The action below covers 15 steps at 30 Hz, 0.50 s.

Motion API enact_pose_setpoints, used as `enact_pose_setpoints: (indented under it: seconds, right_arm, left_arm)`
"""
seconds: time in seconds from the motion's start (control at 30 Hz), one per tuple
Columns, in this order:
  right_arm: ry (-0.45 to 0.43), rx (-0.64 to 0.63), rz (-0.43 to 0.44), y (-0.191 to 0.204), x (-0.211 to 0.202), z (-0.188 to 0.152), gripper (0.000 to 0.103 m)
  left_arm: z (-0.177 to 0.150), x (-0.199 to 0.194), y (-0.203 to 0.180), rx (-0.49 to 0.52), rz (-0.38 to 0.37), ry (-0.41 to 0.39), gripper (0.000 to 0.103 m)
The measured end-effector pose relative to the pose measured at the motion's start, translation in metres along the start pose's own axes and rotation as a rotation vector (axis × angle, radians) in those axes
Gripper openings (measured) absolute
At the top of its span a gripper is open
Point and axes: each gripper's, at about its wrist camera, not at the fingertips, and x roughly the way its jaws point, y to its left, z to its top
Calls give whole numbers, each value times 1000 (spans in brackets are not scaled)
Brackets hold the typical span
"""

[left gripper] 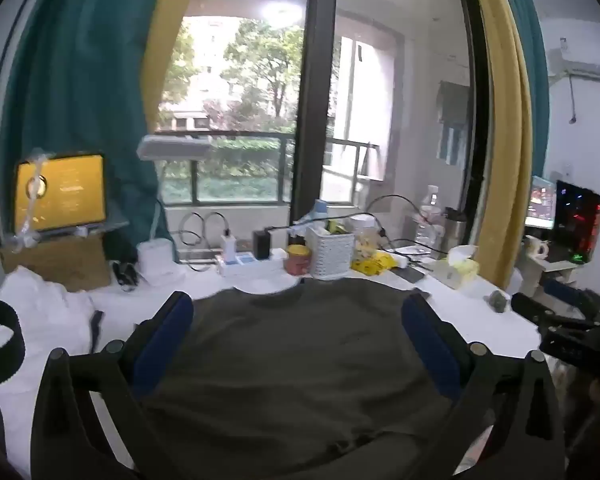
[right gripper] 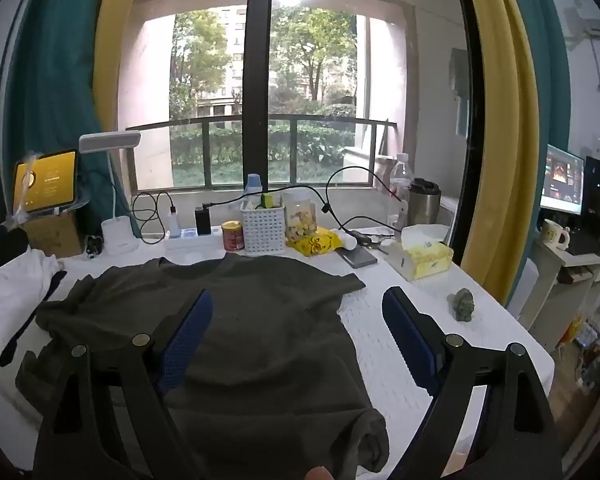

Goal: Fold small clothes

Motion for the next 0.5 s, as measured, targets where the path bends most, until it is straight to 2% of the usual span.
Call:
enact_pose_setpoints:
  seconds: [0.1, 0.2, 0.5]
  right_arm:
    - [0, -2, 3, 0, -1, 0, 89]
    - [1, -7, 9, 2, 0, 1, 89]
    - [-7, -8, 1, -4, -1, 1, 89]
  left_arm:
    - [-1, 1, -14, 45, 23, -11, 102]
    - [-4, -7, -5, 12, -18, -21, 102]
    - [0, -10, 4, 5, -45, -15, 102]
